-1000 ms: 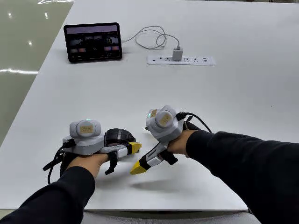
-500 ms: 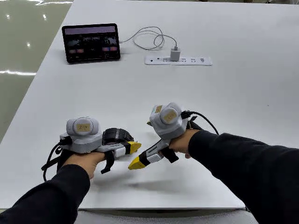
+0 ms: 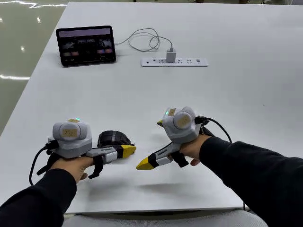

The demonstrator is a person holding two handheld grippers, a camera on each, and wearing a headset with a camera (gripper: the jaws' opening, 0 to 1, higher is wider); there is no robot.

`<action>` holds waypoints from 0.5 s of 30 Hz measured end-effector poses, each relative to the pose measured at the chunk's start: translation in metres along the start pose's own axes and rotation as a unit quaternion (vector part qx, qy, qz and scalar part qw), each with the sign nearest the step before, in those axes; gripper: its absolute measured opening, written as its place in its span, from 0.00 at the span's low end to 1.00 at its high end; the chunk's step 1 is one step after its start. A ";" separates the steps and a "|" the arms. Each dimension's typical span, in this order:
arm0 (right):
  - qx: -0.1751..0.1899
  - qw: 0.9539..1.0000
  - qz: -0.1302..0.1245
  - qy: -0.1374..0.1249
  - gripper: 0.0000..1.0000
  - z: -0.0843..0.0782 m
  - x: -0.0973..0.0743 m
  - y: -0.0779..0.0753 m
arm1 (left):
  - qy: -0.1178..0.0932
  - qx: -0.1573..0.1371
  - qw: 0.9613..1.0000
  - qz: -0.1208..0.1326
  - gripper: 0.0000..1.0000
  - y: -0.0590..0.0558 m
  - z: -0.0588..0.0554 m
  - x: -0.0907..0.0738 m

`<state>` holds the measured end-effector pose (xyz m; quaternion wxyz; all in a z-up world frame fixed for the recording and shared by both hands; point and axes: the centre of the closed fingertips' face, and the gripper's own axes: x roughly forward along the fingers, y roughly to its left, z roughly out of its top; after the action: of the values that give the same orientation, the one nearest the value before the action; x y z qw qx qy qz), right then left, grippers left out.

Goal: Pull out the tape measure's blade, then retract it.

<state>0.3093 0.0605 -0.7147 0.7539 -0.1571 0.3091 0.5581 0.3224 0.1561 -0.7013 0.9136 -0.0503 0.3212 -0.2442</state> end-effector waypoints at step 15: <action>0.012 0.999 -0.042 -0.008 1.00 -0.022 -0.035 -0.009 | 0.020 0.058 0.998 -0.025 1.00 0.003 -0.013 -0.015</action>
<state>0.3044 0.0184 -0.7101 0.7810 -0.1563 0.3024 0.5236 0.3054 0.1665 -0.7034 0.9017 -0.0002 0.3236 -0.2867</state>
